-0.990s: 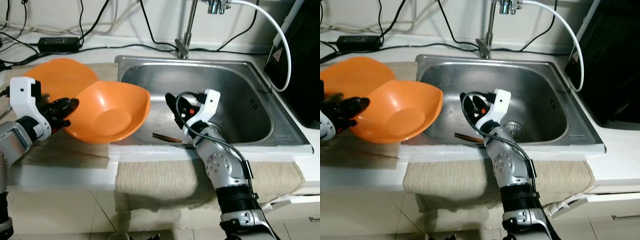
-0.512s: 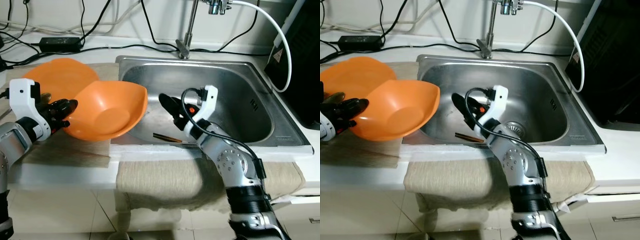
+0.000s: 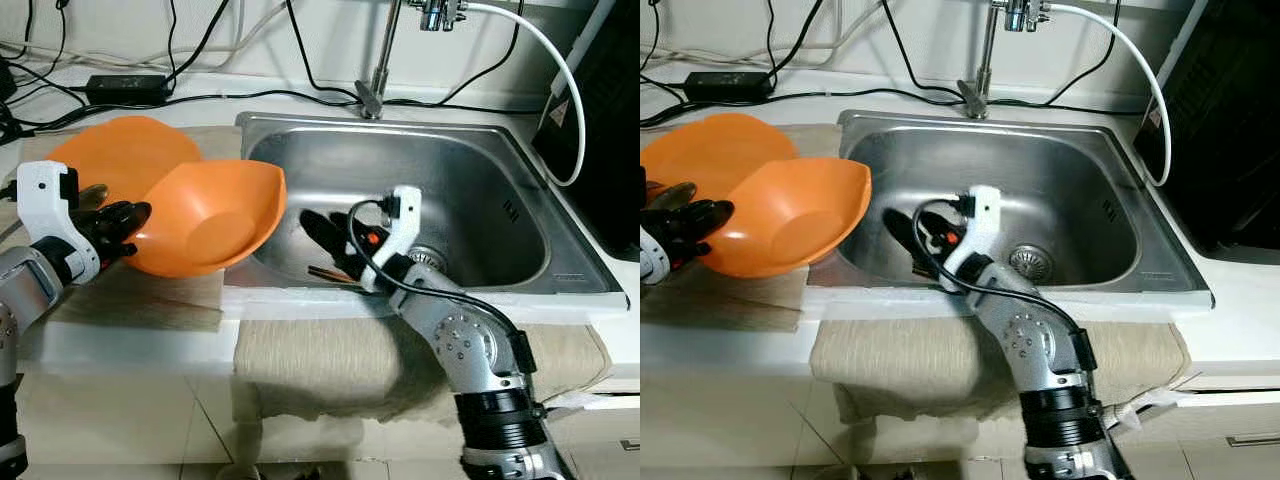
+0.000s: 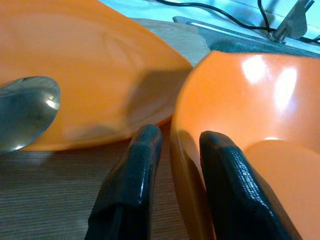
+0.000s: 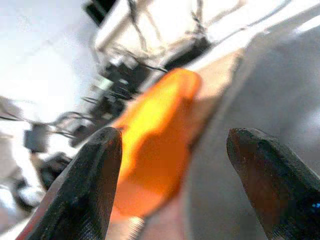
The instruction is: Kitchen organization
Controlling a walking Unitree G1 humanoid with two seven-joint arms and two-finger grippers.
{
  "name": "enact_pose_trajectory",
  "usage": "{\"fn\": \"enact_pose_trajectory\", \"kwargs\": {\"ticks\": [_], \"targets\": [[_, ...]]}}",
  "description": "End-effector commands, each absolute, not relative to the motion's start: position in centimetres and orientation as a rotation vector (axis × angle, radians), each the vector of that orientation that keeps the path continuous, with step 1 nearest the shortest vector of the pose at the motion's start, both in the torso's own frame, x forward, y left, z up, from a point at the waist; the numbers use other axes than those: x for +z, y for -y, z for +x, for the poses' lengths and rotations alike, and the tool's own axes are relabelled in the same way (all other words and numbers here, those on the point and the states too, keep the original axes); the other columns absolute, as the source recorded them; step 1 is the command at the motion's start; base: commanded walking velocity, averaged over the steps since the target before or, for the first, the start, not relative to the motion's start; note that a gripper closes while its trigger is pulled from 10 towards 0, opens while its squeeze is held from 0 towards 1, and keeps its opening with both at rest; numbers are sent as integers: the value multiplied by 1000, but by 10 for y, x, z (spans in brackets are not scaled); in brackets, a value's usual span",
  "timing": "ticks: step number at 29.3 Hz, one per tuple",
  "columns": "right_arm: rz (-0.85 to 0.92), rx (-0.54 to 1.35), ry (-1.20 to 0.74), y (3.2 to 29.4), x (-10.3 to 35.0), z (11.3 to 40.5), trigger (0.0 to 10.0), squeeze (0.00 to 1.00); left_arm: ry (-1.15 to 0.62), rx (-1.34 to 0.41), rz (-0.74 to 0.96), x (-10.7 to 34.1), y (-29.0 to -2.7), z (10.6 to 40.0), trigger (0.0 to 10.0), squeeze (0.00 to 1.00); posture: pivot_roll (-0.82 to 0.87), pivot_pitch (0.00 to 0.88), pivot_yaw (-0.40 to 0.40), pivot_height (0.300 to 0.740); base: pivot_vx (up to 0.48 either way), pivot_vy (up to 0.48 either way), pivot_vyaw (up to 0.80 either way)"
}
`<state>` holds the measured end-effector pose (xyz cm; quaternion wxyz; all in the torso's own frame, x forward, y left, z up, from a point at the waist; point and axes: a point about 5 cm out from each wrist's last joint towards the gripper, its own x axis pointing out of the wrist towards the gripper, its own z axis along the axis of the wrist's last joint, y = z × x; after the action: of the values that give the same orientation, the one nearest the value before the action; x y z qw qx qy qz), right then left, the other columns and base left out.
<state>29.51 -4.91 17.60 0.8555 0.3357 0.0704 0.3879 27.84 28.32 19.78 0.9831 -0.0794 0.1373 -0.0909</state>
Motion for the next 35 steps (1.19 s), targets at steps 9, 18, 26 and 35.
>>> {"fn": "enact_pose_trajectory", "kwargs": {"ticks": [9, 18, 26, 35], "targets": [[819, 901, -121, 53, 198, 291, 10000, 0, -291, -170, -142, 197, -285, 280, 0, 737, 201, 0, -50, 740, 0, 0, 0], [938, 880, -217, 46, 186, 299, 10000, 0, -288, -185, -140, 198, -280, 281, 0, 741, 201, 1, -48, 740, 0, 0, 0], [907, 840, -253, 36, 173, 307, 10000, 0, -277, -197, -140, 202, -277, 282, 0, 737, 210, 1, -47, 740, 0, 0, 0], [884, 838, -264, 25, 169, 312, 10000, 0, -271, -199, -141, 204, -277, 282, 0, 737, 217, 2, -49, 740, 0, 0, 0]]}}
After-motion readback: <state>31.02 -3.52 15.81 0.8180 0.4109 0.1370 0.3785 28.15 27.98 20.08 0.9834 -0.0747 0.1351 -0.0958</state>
